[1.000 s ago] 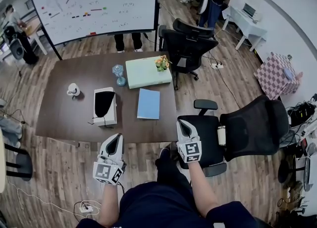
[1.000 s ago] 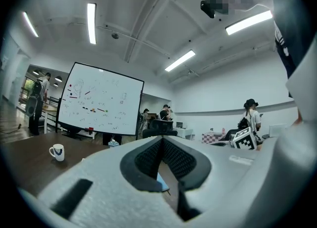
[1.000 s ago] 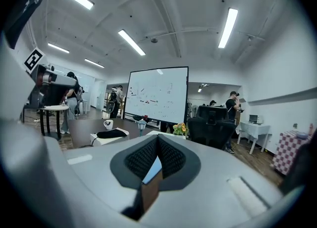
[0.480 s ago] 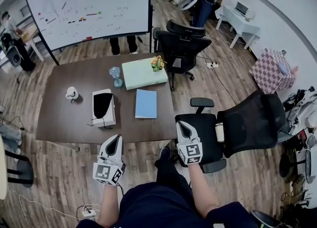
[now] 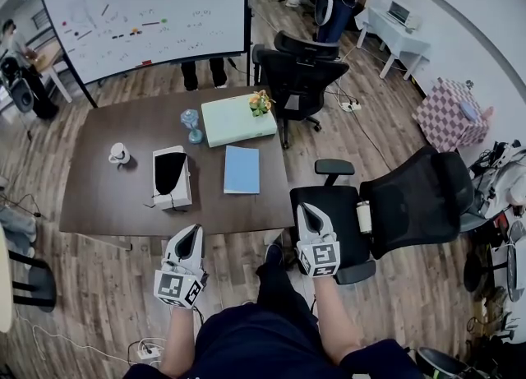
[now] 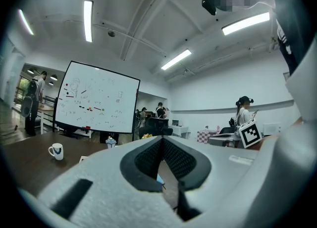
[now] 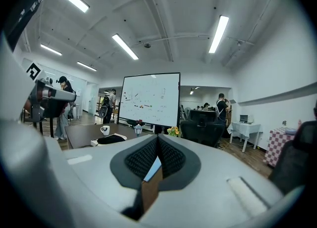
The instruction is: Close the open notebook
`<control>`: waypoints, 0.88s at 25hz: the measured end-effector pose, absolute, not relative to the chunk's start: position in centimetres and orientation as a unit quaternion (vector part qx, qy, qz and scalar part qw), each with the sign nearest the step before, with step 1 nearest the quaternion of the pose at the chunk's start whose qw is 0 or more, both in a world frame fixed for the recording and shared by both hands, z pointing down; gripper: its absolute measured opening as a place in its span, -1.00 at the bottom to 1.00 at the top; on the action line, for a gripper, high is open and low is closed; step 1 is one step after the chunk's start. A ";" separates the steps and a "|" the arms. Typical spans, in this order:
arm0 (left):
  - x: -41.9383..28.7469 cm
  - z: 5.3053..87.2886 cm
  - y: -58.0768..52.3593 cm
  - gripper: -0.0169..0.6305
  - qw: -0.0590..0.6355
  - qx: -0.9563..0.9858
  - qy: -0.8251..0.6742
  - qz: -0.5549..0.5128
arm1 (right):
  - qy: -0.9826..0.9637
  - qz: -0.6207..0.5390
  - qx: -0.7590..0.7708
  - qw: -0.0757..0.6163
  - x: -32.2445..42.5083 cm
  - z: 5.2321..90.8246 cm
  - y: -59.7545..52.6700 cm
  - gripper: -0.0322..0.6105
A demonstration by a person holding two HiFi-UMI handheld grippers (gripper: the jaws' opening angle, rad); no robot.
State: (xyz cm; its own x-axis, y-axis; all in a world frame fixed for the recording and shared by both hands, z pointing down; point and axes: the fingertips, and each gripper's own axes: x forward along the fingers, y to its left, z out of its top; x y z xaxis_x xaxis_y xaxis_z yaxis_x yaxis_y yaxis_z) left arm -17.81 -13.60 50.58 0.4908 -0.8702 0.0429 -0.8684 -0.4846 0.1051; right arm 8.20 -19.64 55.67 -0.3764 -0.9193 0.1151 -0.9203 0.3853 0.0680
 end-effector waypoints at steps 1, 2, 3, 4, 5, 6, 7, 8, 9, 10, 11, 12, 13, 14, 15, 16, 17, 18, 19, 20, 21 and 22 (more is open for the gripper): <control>-17.8 50.6 -13.5 -0.96 0.056 0.862 -0.504 -0.008 | -0.829 0.002 0.556 0.067 8.3 55.6 -19.5 -0.88; -17.8 50.6 -13.5 -0.96 0.056 0.862 -0.504 -0.009 | -0.828 0.001 0.557 0.067 8.5 55.5 -19.3 -0.88; -17.8 50.6 -13.5 -0.96 0.056 0.862 -0.504 -0.009 | -0.827 0.001 0.558 0.067 8.5 55.4 -19.2 -0.88; -17.9 50.6 -13.4 -0.96 0.056 0.862 -0.503 -0.010 | -0.827 0.002 0.558 0.067 8.6 55.4 -19.1 -0.88; -17.9 50.7 -13.3 -0.96 0.056 0.863 -0.503 -0.009 | -0.827 0.002 0.558 0.068 8.6 55.4 -18.9 -0.88; -17.8 50.7 -13.2 -0.96 0.056 0.863 -0.502 -0.008 | -0.827 0.002 0.558 0.069 8.6 55.3 -18.8 -0.88; -17.8 50.7 -13.1 -0.96 0.056 0.864 -0.501 -0.007 | -0.827 0.000 0.559 0.068 8.6 55.2 -18.7 -0.88; -17.8 50.8 -13.1 -0.96 0.056 0.864 -0.500 -0.006 | -0.827 -0.004 0.559 0.064 8.6 55.0 -18.5 -0.88; -17.8 50.8 -13.0 -0.96 0.057 0.864 -0.500 -0.006 | -0.827 -0.008 0.560 0.059 8.6 54.7 -18.4 -0.88; -17.8 50.9 -12.9 -0.96 0.057 0.864 -0.500 -0.006 | -0.827 -0.010 0.559 0.054 8.6 54.5 -18.2 -0.88; -17.9 51.0 -12.8 -0.96 0.057 0.864 -0.500 -0.005 | -0.828 -0.010 0.558 0.052 8.6 54.5 -18.0 -0.88; -18.0 51.1 -12.8 -0.96 0.057 0.864 -0.501 -0.005 | -0.829 -0.009 0.557 0.053 8.5 54.4 -17.9 -0.88; -18.1 51.1 -12.8 -0.96 0.057 0.863 -0.502 -0.005 | -0.830 -0.008 0.555 0.054 8.4 54.4 -17.9 -0.88; -18.1 51.0 -12.8 -0.96 0.058 0.863 -0.502 -0.005 | -0.830 -0.007 0.554 0.055 8.3 54.4 -17.9 -0.88; -18.2 51.0 -12.8 -0.96 0.059 0.863 -0.502 -0.005 | -0.831 -0.007 0.554 0.056 8.3 54.3 -17.8 -0.88; -18.2 50.9 -12.7 -0.96 0.059 0.863 -0.502 -0.006 | -0.831 -0.008 0.553 0.055 8.3 54.2 -17.7 -0.88; -18.3 50.8 -12.7 -0.96 0.059 0.863 -0.502 -0.007 | -0.832 -0.009 0.552 0.053 8.2 54.1 -17.6 -0.88; -18.4 50.8 -12.7 -0.96 0.059 0.863 -0.502 -0.007 | -0.833 -0.010 0.550 0.052 8.1 54.0 -17.5 -0.88; -18.4 50.8 -12.7 -0.96 0.057 0.862 -0.503 -0.007 | -0.834 -0.012 0.549 0.051 8.0 53.9 -17.4 -0.88; -18.4 50.8 -12.7 -0.96 0.056 0.862 -0.504 -0.008 | -0.835 -0.013 0.548 0.051 7.9 53.8 -17.4 -0.88; -18.4 50.8 -12.8 -0.96 0.056 0.862 -0.504 -0.009 | -0.835 -0.015 0.547 0.052 7.9 53.8 -17.4 -0.88; -18.4 50.9 -12.8 -0.96 0.056 0.861 -0.505 -0.010 | -0.836 -0.016 0.546 0.053 8.0 53.7 -17.3 -0.88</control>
